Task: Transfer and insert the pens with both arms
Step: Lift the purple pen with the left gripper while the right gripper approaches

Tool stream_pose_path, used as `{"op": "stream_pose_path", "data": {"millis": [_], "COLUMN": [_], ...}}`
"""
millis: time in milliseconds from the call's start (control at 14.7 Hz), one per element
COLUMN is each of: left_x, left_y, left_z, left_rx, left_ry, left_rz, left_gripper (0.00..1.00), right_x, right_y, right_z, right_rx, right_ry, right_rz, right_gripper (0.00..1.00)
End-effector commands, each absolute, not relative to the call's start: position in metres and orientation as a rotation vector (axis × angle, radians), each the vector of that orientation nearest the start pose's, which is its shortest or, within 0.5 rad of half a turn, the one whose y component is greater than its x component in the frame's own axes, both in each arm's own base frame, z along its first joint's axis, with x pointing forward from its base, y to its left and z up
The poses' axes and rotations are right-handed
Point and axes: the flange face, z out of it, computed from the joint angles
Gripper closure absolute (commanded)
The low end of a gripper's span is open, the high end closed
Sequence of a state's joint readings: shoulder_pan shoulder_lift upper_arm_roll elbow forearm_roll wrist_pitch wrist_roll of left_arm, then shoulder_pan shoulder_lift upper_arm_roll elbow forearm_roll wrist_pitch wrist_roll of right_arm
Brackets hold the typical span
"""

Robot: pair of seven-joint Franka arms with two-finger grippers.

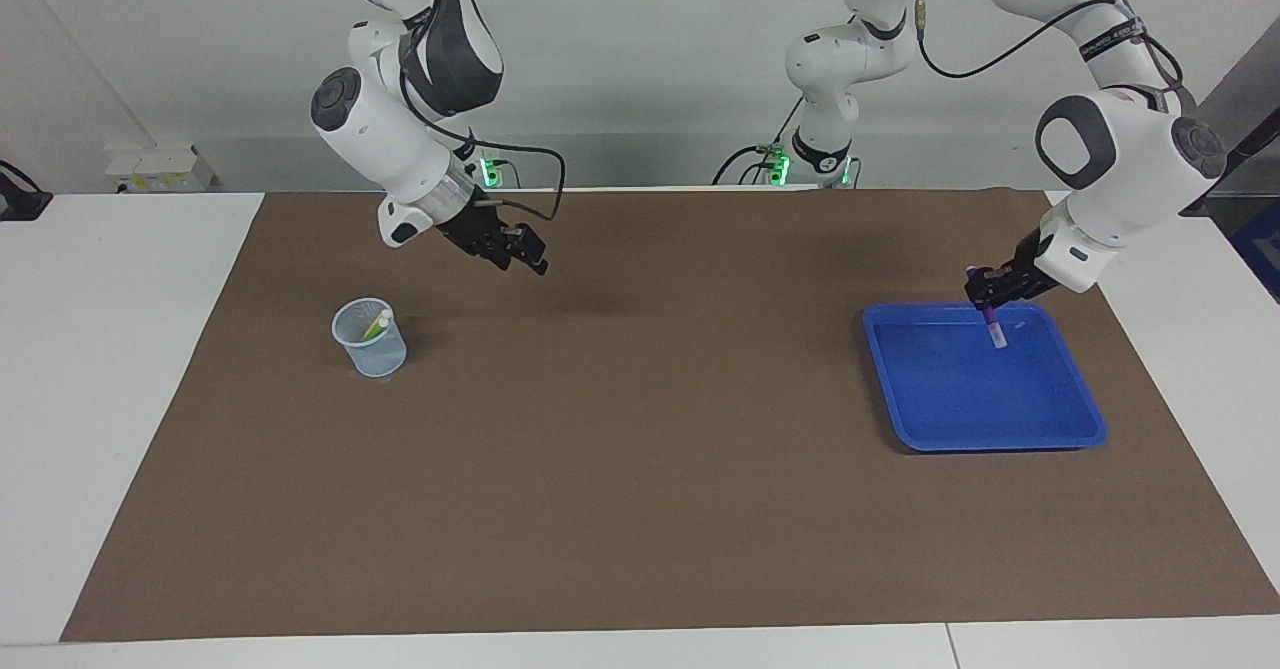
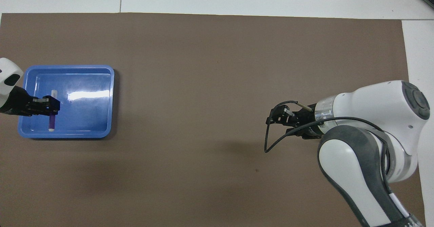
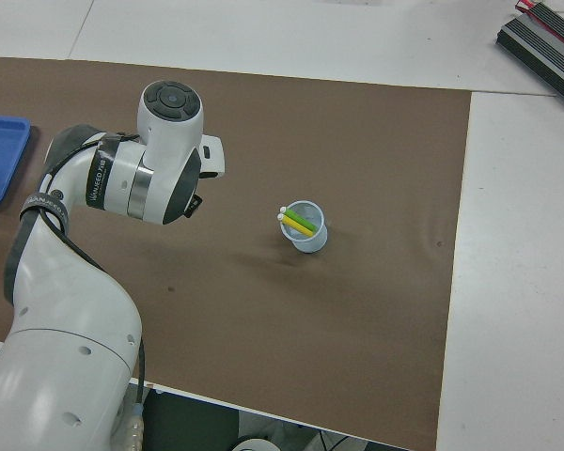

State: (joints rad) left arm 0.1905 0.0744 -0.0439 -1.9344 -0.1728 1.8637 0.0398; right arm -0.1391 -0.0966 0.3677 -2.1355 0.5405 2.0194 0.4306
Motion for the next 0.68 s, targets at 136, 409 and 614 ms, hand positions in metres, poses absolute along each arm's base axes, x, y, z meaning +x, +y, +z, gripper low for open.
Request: {"op": "stream_pose_path", "data": {"millis": [136,409,614], "left_x": [0.545,0.533,0.516], "left_y": [0.029,-0.029,-0.069], "left_z": [0.455,0.458,0.456], "left_rx": [-3.282,-3.151,-3.089], "left_ry": [-0.955,-1.400,-1.588], "left_rz": [0.351,0.528,0.634], "left_gripper": [1.00,1.00,1.00], "right_x": [0.496,0.504,0.497], "right_y": [0.162,0.178,0.223], "right_z": [0.457,0.485,0.494], "right_rx": [-2.577,-2.450,-2.386], "right_ry": [0.691,0.741,0.751], "right_rz": [0.221,0.189,0.140], "right_gripper": [0.22,0.17,0.17]}}
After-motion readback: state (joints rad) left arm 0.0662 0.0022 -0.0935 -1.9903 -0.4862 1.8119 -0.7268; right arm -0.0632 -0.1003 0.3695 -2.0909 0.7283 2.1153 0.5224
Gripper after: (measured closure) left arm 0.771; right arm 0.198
